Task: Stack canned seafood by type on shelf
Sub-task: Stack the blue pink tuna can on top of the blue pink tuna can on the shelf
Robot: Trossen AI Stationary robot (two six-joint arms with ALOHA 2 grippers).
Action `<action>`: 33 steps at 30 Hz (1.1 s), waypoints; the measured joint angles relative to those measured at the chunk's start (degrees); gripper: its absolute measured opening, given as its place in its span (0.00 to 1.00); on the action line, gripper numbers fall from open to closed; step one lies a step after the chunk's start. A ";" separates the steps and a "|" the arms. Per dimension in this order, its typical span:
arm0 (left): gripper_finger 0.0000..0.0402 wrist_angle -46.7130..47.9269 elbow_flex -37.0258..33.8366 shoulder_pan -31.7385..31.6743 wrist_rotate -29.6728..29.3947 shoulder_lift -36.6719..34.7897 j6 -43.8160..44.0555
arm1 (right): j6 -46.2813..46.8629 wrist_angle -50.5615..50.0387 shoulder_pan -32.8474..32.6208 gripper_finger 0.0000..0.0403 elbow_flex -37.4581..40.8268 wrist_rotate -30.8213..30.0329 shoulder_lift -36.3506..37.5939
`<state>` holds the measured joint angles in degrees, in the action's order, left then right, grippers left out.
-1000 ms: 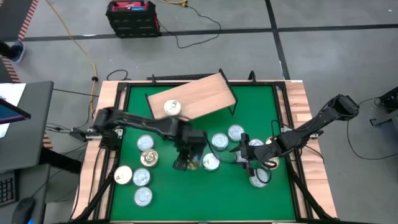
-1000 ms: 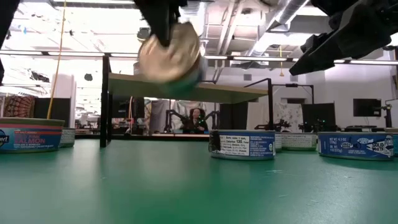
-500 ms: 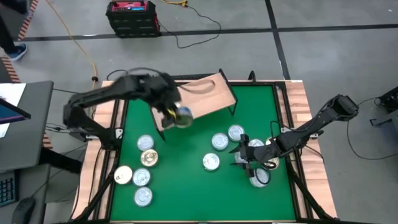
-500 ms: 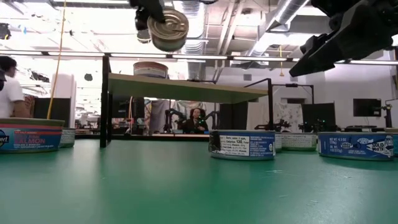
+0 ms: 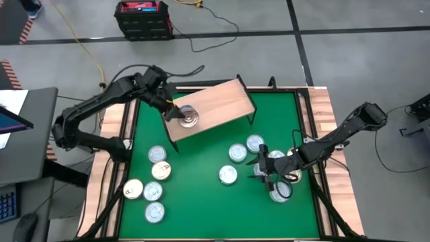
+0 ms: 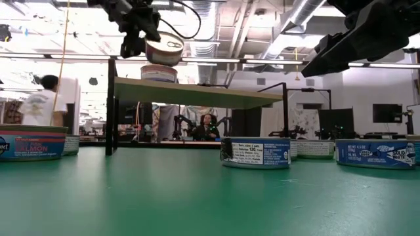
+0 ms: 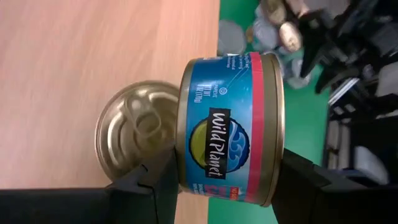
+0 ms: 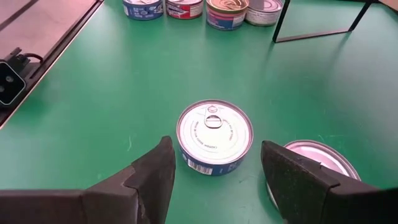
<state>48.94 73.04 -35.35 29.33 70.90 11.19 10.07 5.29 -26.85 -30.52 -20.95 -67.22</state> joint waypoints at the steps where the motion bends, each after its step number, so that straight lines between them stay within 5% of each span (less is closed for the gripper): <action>1: 0.46 -0.94 -0.18 -0.46 0.87 -0.06 0.08 | 0.00 -0.01 0.00 0.66 0.00 0.00 0.00; 22: 0.47 0.54 -0.27 -2.05 -0.17 0.43 4.43 | 0.02 0.10 -0.04 0.66 0.00 0.07 0.00; 33: 0.65 1.60 -0.23 -1.92 -4.23 0.39 6.12 | 0.02 0.30 -0.04 0.66 0.00 0.07 0.00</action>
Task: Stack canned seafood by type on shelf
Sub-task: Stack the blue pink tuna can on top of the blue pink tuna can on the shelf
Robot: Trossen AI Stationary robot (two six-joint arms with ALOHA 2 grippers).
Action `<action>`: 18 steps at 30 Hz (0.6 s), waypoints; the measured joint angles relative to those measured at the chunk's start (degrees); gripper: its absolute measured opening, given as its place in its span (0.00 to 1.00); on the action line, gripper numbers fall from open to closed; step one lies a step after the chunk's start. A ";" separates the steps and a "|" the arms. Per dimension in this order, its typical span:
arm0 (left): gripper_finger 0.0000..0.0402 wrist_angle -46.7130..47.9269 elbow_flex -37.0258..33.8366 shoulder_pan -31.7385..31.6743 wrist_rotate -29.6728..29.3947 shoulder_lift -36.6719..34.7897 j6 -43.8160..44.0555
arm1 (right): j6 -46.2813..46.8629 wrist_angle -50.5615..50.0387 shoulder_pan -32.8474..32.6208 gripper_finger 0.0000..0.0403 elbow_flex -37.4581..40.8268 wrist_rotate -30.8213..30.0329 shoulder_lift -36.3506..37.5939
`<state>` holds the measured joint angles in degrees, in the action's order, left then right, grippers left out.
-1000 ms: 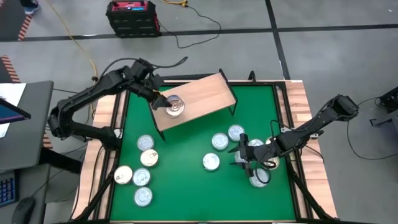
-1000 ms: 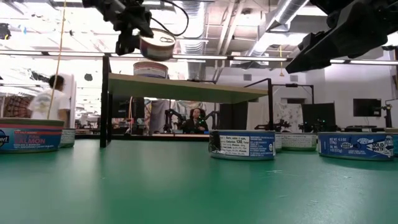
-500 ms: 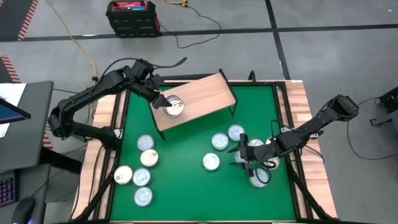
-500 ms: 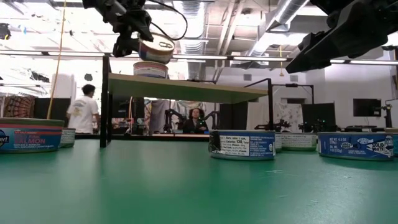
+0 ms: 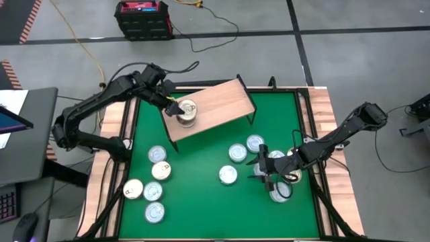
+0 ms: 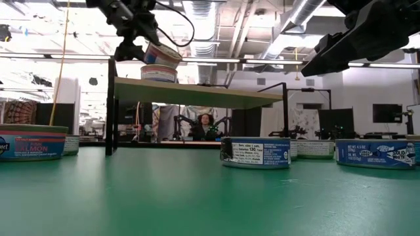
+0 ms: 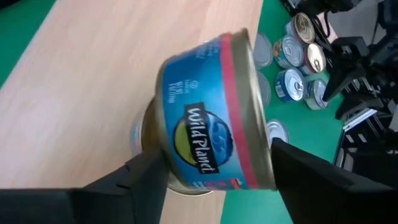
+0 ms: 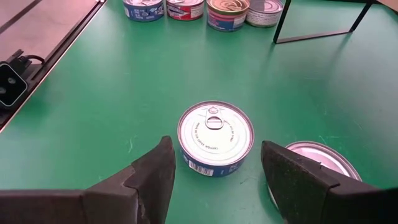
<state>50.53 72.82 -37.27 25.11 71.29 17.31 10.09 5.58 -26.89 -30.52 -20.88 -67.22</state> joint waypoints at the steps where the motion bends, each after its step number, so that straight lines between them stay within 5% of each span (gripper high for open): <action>1: 0.67 0.03 0.00 0.01 0.09 0.02 -0.18 | 0.01 0.01 0.00 0.66 0.00 0.00 0.00; 18: 0.72 4.56 0.00 1.63 -0.45 0.02 -6.57 | 0.00 0.57 0.00 0.66 0.00 0.02 0.00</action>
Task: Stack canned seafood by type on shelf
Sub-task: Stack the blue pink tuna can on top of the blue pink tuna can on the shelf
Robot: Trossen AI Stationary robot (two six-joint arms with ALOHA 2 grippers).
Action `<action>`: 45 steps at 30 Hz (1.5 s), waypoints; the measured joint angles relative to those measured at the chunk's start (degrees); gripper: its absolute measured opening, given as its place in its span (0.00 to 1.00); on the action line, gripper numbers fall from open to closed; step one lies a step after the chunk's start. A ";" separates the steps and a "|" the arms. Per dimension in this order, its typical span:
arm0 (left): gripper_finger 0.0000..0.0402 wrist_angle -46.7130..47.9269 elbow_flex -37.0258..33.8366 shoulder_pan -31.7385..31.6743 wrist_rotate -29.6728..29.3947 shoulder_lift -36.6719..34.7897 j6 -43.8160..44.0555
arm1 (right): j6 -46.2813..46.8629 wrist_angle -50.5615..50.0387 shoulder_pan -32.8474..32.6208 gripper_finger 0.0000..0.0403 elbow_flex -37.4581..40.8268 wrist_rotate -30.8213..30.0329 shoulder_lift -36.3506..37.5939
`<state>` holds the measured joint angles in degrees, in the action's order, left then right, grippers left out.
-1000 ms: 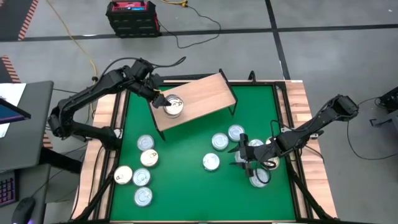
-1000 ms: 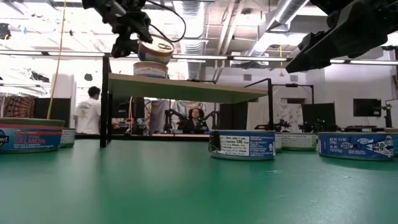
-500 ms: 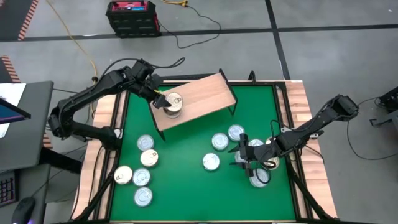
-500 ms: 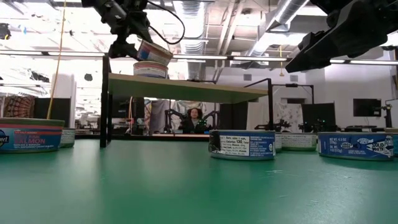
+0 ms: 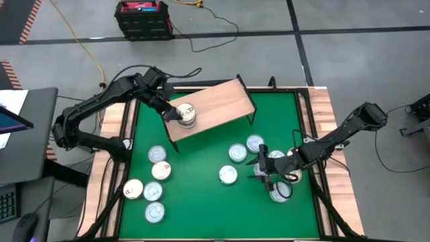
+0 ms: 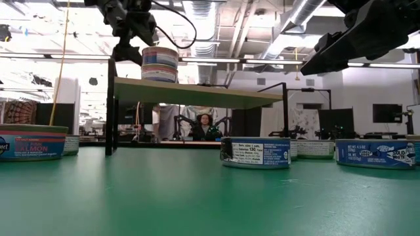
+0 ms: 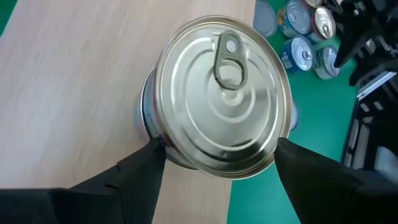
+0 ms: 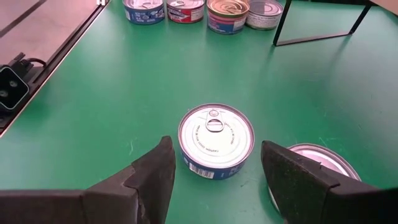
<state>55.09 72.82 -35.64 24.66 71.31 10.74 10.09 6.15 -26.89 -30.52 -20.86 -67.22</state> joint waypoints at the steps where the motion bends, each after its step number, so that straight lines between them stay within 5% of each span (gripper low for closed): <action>1: 0.72 0.00 0.02 0.00 -0.17 0.00 -0.80 | 0.00 -0.02 0.00 0.66 0.00 -0.01 0.00; 7: 0.72 0.05 2.54 0.00 -5.14 -0.04 -6.87 | 0.00 -0.02 0.00 0.66 0.00 0.00 0.00; 13: 0.72 -0.67 8.55 4.13 -17.99 -0.75 -11.22 | -0.03 -0.04 0.02 0.66 0.00 0.00 0.00; 25: 0.72 -2.63 7.49 40.99 -43.20 -0.12 -11.25 | -0.02 -0.33 0.46 0.66 0.00 -0.02 0.00; 36: 0.72 15.76 7.37 65.81 -40.54 11.59 22.13 | 0.68 -0.12 0.46 0.66 0.02 -0.04 -0.01; 45: 0.72 29.36 7.37 73.13 -41.39 26.92 30.44 | 2.19 0.55 0.46 0.66 0.02 -0.09 -0.02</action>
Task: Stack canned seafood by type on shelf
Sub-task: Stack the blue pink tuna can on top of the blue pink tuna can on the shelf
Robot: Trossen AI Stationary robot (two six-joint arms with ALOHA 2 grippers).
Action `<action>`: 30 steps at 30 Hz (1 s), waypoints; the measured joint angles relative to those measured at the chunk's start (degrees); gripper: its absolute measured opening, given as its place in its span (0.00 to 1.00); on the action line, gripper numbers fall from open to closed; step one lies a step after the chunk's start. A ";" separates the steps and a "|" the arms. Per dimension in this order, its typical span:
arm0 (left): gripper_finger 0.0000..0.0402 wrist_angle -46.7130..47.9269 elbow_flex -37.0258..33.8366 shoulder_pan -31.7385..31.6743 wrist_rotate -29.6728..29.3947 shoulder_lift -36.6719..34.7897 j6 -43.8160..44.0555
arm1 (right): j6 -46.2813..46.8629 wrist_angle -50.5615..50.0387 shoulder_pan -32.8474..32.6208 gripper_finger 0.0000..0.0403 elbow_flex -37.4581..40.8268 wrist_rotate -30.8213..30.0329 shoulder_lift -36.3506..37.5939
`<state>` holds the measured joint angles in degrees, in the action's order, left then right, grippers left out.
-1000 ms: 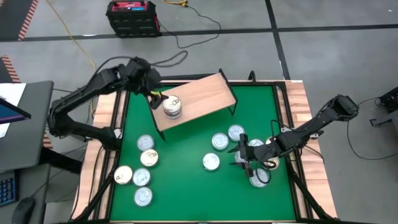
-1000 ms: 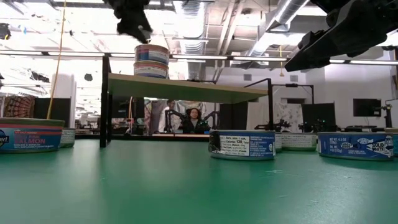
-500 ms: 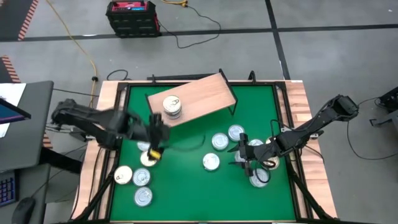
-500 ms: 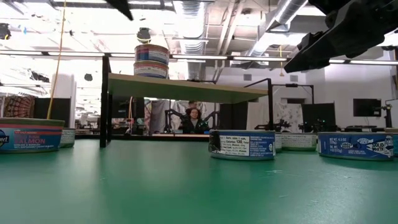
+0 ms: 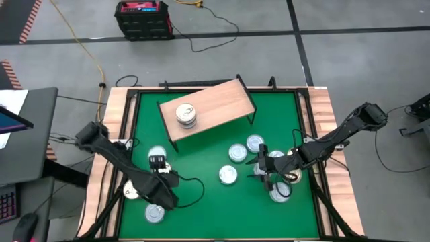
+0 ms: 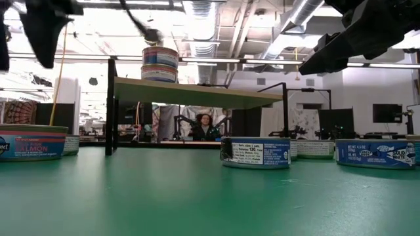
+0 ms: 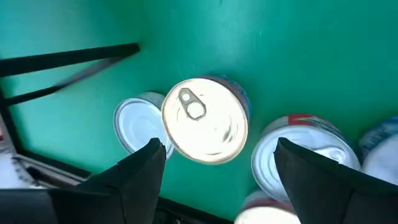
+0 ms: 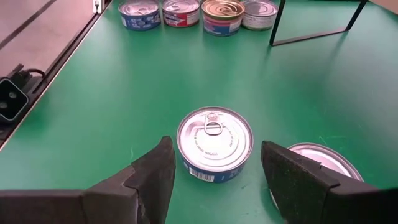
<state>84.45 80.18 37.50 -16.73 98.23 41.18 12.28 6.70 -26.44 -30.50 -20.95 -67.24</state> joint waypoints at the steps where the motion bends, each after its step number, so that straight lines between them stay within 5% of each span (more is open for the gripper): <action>1: 0.72 -0.12 0.00 0.02 -0.06 1.63 -0.09 | 0.26 -0.02 0.00 0.66 0.00 0.00 0.00; 8: 0.72 -1.01 0.00 -0.23 0.72 8.83 -0.73 | 1.41 -0.08 -1.07 0.66 0.00 -0.02 0.00; 21: 0.72 -11.41 0.00 -1.39 6.49 9.71 1.76 | 1.78 -0.04 -1.75 0.66 0.00 -0.11 0.00; 30: 0.65 -4.90 -0.02 -3.26 3.27 9.71 -1.68 | 2.44 -0.03 -1.75 0.66 0.00 -0.17 0.00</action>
<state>79.55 80.16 34.24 -13.45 107.94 39.50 14.72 6.67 -28.18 -30.50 -21.12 -67.24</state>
